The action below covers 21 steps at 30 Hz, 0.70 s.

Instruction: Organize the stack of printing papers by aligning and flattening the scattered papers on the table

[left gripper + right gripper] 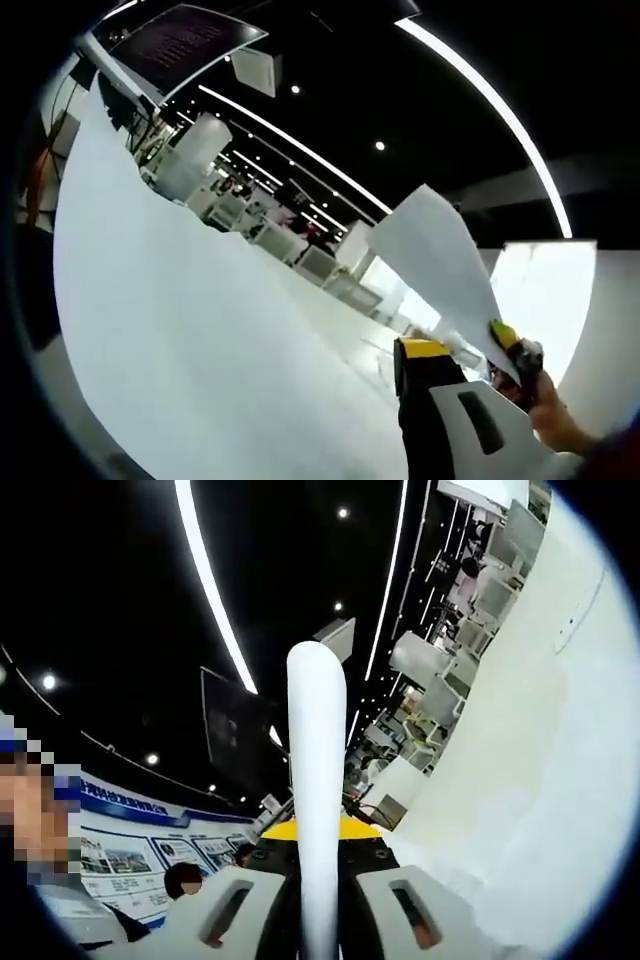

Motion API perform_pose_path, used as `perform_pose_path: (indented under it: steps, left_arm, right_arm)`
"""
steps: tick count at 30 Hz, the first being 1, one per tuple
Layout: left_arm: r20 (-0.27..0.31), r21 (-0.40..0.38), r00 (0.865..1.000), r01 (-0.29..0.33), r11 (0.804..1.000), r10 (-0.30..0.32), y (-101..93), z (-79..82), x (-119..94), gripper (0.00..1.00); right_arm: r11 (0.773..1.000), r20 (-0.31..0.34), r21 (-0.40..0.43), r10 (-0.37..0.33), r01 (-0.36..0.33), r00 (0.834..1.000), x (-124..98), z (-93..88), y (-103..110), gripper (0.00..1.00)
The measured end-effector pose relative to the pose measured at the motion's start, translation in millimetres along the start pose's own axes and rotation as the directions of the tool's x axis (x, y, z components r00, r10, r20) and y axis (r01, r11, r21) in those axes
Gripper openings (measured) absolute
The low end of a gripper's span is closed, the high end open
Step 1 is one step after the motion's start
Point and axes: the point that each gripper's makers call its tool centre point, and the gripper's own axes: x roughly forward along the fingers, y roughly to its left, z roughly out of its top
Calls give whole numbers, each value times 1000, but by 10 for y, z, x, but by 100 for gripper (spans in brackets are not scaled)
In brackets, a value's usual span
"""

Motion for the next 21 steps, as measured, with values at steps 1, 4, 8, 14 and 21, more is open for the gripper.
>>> perform_pose_path:
  steps: [1,4,8,14,21]
  left_arm:
    - [0,1,1000,0,1000,0,2,0,1,44]
    - [0,1,1000,-1,1000,1,1,-2,2,44]
    - [2,1,1000,0,1000,0,3,1,1,44]
    - [1,1,1000,1,1000,-1,6,0,5,44]
    - [1,2,1000,2,1000,-2,-8,-5,2,44]
  right_arm:
    - [1000,4,7,3,-4,1000,17,10,9,0]
    - [1000,7,10,13,-13,1000,61,19,41,0]
    - [1000,5,11,16,-16,1000,94,7,37,0]
    - [999,7,23,22,-22,1000,144,-5,46,0]
    - [999,20,50,20,-21,1000,170,8,-4,0]
